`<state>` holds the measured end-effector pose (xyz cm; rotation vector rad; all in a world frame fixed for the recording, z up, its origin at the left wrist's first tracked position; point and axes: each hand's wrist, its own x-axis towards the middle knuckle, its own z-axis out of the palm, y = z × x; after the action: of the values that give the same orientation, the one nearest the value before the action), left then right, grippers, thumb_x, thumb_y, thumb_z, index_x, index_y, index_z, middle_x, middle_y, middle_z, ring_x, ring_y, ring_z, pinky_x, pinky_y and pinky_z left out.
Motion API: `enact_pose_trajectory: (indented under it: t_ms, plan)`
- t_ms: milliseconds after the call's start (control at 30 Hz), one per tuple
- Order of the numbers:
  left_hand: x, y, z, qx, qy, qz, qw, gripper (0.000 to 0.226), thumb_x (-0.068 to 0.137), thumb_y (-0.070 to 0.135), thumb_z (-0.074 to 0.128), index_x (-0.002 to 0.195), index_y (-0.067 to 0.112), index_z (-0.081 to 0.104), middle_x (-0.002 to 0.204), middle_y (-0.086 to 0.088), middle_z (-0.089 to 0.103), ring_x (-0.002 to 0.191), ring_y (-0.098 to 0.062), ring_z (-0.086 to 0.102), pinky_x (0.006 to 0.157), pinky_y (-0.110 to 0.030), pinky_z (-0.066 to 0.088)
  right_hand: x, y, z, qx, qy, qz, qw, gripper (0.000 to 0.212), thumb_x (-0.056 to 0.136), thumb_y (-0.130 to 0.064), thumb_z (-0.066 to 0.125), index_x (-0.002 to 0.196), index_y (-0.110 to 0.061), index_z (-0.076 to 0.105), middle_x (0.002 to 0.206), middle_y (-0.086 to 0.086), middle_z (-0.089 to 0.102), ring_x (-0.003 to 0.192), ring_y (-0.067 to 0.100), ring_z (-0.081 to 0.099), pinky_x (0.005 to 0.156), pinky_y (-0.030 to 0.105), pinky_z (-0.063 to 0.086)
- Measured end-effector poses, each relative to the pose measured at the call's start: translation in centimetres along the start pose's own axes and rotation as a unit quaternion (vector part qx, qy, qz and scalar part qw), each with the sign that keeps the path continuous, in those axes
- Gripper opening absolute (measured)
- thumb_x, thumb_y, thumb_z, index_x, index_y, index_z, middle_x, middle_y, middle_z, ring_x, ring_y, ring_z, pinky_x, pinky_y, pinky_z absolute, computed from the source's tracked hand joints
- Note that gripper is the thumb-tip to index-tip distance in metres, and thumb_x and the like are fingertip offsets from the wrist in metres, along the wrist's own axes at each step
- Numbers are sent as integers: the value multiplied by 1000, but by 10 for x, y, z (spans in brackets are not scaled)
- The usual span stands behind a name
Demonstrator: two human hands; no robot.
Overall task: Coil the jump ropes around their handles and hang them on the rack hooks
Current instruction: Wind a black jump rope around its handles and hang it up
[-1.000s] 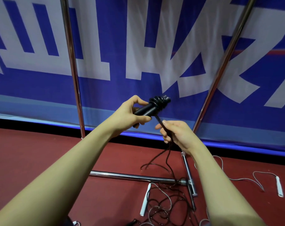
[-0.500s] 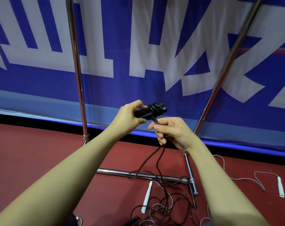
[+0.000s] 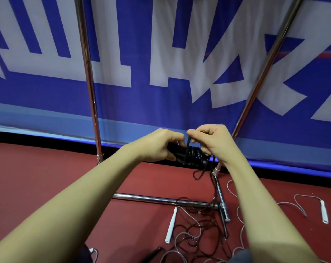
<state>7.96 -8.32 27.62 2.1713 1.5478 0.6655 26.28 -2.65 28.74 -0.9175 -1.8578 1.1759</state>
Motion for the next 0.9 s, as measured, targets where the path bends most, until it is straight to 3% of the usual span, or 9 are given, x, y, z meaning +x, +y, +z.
enact_pose_trajectory:
  t_ms: [100,167,233,333,433,567,667,800,900]
  plan:
    - [-3,4,-1,-53,-4,-3,999,32,71,-5,76,83,20,60,79,3,65,65,0,53,61,-17,44,0,3,-3,-29,11,8,999,27,82,-21,74,65,-1,66,42,-1,36,38,10,25,39,19,23]
    - [-3,7,-2,-94,-12,-15,995,35,70,-10,75,80,20,59,77,6,66,62,3,56,60,-13,43,0,3,-4,-55,16,-5,998,22,80,-23,76,67,-5,72,46,-4,50,44,5,36,45,15,31]
    - [-3,10,-2,-154,-12,-24,988,34,70,-15,74,81,15,59,79,2,71,66,-1,63,63,-16,49,1,5,-7,-41,25,-10,999,16,79,-22,76,68,-12,72,55,-7,61,52,0,49,53,11,38]
    - [-2,12,-3,-196,10,-24,980,35,69,-14,77,78,13,56,86,-9,74,73,-13,67,72,-31,54,3,9,-10,10,44,10,999,16,80,-19,76,68,-13,67,52,-13,56,48,-2,47,52,10,37]
    - [-2,15,-6,-229,10,-13,973,36,68,-14,78,77,13,56,88,-5,75,75,-12,67,73,-25,54,2,14,-14,48,31,29,998,16,82,-22,74,68,-16,67,54,-11,53,49,3,44,52,16,38]
    - [-4,23,-15,-277,40,-3,960,37,66,-14,78,77,14,57,84,4,75,75,-8,66,74,-20,51,1,10,-13,122,8,36,992,18,90,-19,63,75,-9,65,59,-3,60,52,8,56,52,20,47]
    - [-4,28,-13,-339,81,-10,937,39,67,-14,77,80,13,52,76,3,72,63,-12,58,62,-22,46,5,8,-8,131,26,40,990,30,95,2,48,68,-9,58,53,-6,54,47,7,47,48,18,37]
    - [4,31,-5,-438,176,-43,880,37,71,-3,77,86,17,50,80,-11,69,57,-18,51,51,-22,40,7,18,-5,123,-39,45,991,32,100,-20,47,77,-17,68,63,1,47,48,12,31,45,23,26]
    - [7,28,-5,-384,213,-88,894,31,82,-5,69,91,15,48,90,-22,68,62,-21,49,52,-21,41,7,23,-7,80,-89,52,991,25,101,-16,45,98,-11,70,66,-1,51,46,11,32,44,22,27]
